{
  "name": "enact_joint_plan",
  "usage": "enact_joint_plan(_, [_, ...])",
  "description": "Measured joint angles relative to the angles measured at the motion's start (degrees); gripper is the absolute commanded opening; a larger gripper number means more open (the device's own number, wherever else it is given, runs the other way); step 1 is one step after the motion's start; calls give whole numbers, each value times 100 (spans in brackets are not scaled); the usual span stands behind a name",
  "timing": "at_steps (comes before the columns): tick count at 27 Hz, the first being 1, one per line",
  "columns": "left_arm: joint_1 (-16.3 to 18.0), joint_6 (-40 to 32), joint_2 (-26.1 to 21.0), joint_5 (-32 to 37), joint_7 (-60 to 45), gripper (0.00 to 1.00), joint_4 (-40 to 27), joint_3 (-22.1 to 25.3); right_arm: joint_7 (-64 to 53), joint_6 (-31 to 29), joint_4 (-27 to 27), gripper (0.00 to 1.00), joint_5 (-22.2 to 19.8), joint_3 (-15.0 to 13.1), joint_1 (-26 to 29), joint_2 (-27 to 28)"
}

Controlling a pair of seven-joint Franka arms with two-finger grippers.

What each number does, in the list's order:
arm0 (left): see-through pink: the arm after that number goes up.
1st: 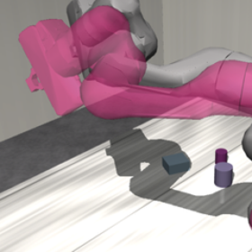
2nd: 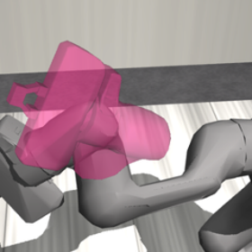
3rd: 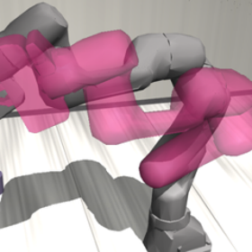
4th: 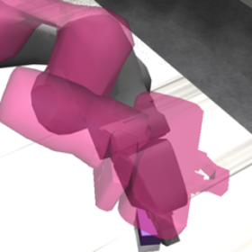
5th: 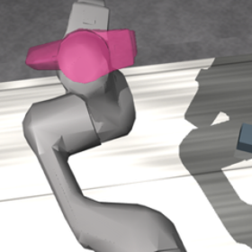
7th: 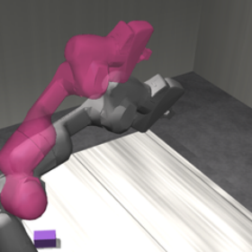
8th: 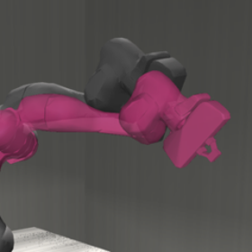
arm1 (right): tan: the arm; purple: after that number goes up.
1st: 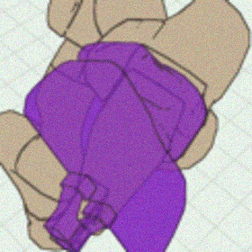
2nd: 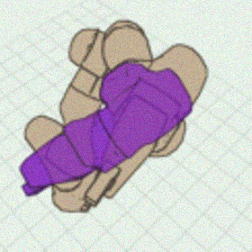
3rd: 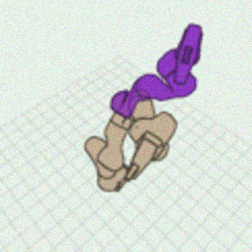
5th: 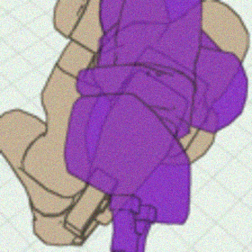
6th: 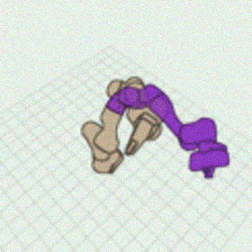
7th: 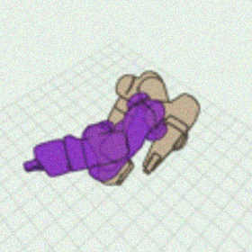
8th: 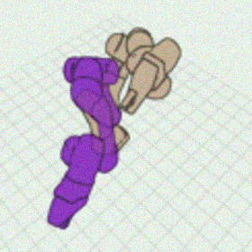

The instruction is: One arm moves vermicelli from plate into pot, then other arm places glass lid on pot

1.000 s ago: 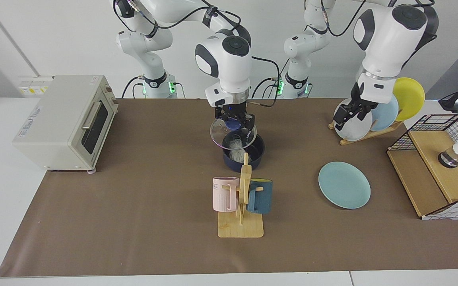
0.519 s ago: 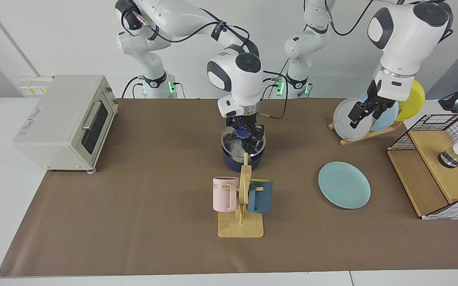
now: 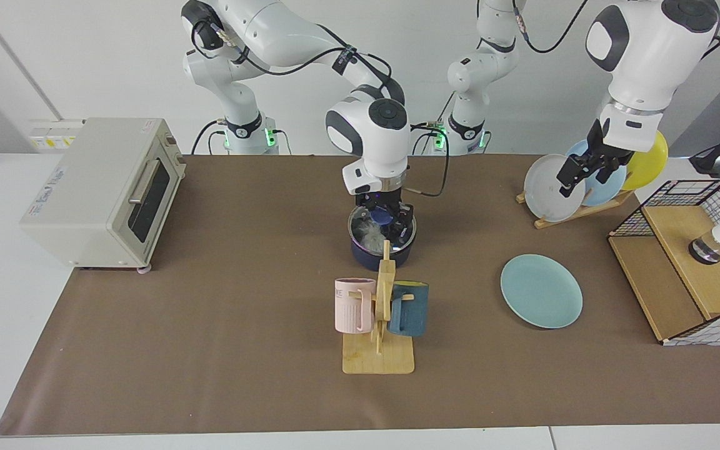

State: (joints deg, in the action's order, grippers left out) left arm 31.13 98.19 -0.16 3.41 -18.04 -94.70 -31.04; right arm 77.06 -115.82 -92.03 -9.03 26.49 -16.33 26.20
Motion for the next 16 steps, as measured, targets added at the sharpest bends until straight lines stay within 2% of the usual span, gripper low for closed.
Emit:
enact_joint_plan(13, [-19,-3,10,0,10,99,0,18,63,0,-21,0,-6,12,-9,5])
enact_joint_plan(16, [-195,-4,12,0,10,99,0,195,138,0,-23,0,-90,13,-9,5])
